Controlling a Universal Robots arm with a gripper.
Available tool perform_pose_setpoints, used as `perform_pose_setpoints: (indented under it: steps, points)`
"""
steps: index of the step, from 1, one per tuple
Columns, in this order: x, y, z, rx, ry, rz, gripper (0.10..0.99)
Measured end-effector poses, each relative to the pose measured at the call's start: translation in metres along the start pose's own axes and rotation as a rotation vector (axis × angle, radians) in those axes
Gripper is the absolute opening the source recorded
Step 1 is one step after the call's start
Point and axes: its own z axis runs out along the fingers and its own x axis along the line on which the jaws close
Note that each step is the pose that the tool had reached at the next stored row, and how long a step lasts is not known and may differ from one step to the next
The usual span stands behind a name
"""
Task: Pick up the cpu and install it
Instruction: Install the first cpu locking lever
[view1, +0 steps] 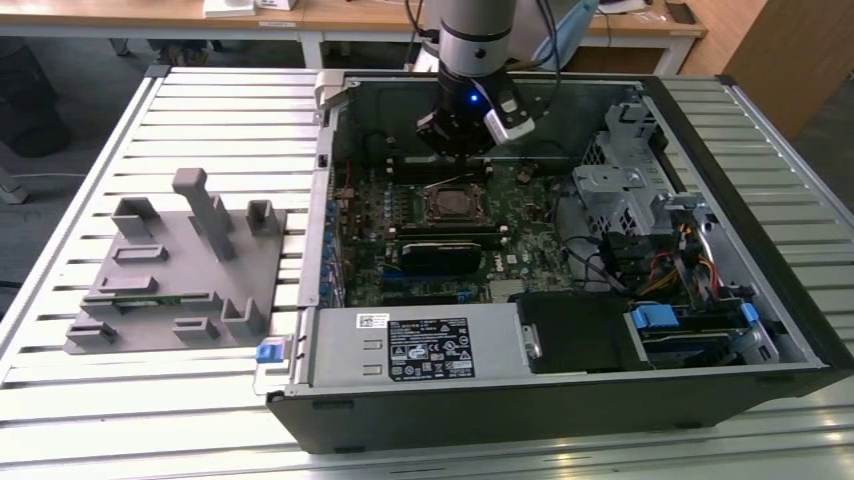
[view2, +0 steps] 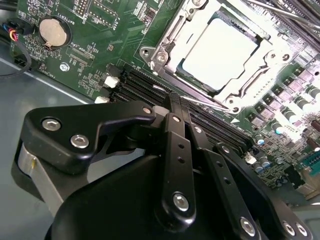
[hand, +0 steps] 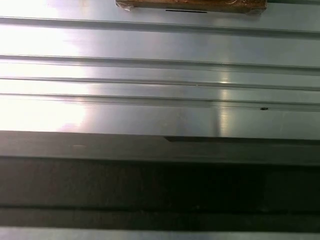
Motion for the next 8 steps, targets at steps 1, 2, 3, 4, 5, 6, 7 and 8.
perform_pose_setpoints:
  steps: [1,2,3,4,5,6,7,8]
  points:
    - [-0.0002,0.0,0.0001,0.0,0.0,0.0,0.106]
    - [-0.0003,0.0,0.0001,0.0,-0.0001,0.0,0.106]
    - [-0.0005,0.0,0.0002,0.0,-0.0002,0.0,0.106]
    - [-0.0007,0.0,0.0002,0.0,-0.0002,0.0,0.106]
    - [-0.0009,0.0,0.0002,0.0,-0.0003,0.0,0.106]
    - [-0.0012,0.0,0.0003,0.001,-0.0003,0.0,0.106]
    - [-0.0014,0.0,0.0005,0.001,-0.0002,0.0,0.106]
    - [-0.0015,0.0,0.0007,0.001,-0.0003,0.0,0.106]
